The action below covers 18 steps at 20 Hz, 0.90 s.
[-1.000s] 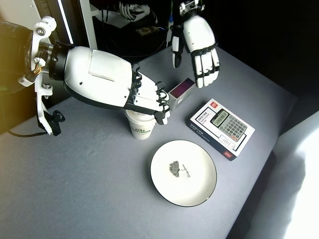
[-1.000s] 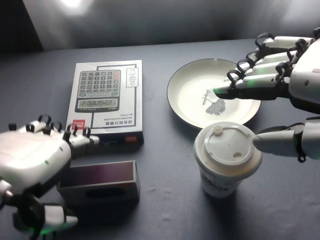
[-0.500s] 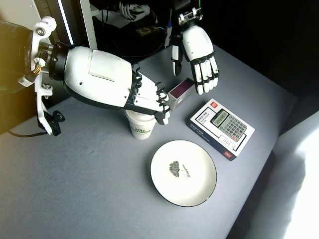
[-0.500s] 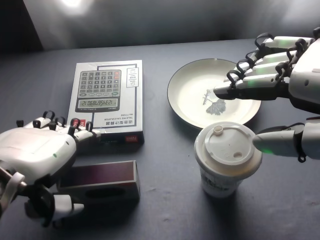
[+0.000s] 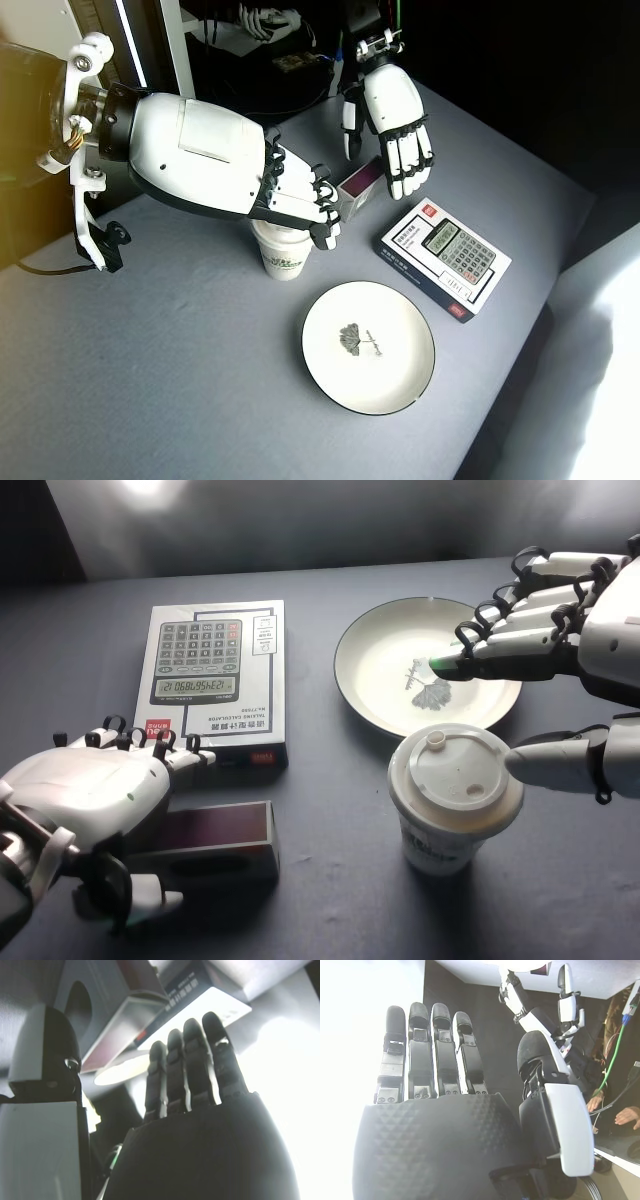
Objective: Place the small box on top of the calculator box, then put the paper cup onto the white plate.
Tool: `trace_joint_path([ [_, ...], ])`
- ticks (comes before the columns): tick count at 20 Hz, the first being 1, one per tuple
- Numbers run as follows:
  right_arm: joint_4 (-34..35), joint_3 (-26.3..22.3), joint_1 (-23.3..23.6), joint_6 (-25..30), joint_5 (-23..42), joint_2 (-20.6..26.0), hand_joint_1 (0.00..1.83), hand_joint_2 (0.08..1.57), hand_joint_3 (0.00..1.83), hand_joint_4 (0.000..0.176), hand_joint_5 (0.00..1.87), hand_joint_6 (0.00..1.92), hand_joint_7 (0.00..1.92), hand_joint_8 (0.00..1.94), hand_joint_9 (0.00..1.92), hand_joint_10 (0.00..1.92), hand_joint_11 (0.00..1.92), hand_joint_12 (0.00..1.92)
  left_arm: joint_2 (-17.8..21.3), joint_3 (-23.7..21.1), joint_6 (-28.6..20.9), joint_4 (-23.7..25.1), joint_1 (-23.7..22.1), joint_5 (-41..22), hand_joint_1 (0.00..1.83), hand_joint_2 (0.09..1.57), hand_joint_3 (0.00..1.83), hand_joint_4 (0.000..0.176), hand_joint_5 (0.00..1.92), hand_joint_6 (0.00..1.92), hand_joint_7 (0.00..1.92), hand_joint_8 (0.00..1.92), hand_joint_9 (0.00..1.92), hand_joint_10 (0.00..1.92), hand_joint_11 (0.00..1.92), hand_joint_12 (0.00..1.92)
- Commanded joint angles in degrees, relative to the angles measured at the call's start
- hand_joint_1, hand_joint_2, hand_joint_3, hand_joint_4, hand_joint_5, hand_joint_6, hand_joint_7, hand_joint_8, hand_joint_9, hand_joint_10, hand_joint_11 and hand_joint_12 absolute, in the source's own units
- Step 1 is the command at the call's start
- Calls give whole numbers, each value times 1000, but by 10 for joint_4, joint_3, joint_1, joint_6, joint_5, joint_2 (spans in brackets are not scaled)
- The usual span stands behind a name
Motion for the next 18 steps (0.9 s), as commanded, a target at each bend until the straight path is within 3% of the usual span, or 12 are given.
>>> trace_joint_path([
  [1,10,-2,8,1,61,6,88,1351,2,0,287,1,323,2,311,2,0,803,0,2,2,23,-1,-41,1122,1066,3,0,237,1,232,0,224,1,0,534],
  [2,10,-2,8,1,61,6,189,1346,0,0,317,7,353,6,346,12,0,892,-4,3,3,23,0,-42,1164,1044,0,0,254,5,250,5,240,5,0,570],
  [8,10,-2,8,1,61,6,124,1359,4,0,269,0,308,0,314,1,0,845,-23,11,3,25,15,-45,1111,1073,3,0,257,3,250,1,233,1,0,582],
  [12,10,-2,8,1,61,6,117,1356,1,0,297,5,340,4,334,5,0,868,-30,21,3,28,18,-45,1149,1074,2,0,308,11,317,9,296,14,0,739],
  [13,10,-2,8,1,61,6,150,1345,0,0,322,6,360,4,356,9,0,922,-33,24,3,28,18,-45,1197,1122,10,0,483,28,531,24,499,48,0,1120],
  [14,10,-2,8,1,61,6,150,1345,0,0,322,6,360,4,356,9,0,922,-36,27,3,28,18,-45,1197,1122,10,0,483,28,531,24,499,48,0,1120],
  [15,10,-2,8,1,61,6,145,1348,0,0,314,6,356,6,352,11,0,923,-40,30,2,28,18,-45,1223,1150,3,0,668,24,762,21,706,52,151,1185],
  [16,10,-2,8,1,61,6,130,1355,2,0,293,3,335,3,332,3,0,884,-45,33,2,27,18,-45,1195,1193,5,0,727,20,862,21,804,59,226,1164],
  [17,10,-2,8,1,61,6,144,1349,0,0,315,8,357,7,351,9,0,925,-50,37,2,25,19,-45,1204,1172,22,0,734,1052,958,810,930,19,401,1009],
  [18,10,-2,8,1,61,6,157,1346,0,0,324,9,365,7,358,10,0,941,-54,39,1,24,19,-45,1322,1187,6,0,709,1249,934,994,777,1168,427,1113],
])
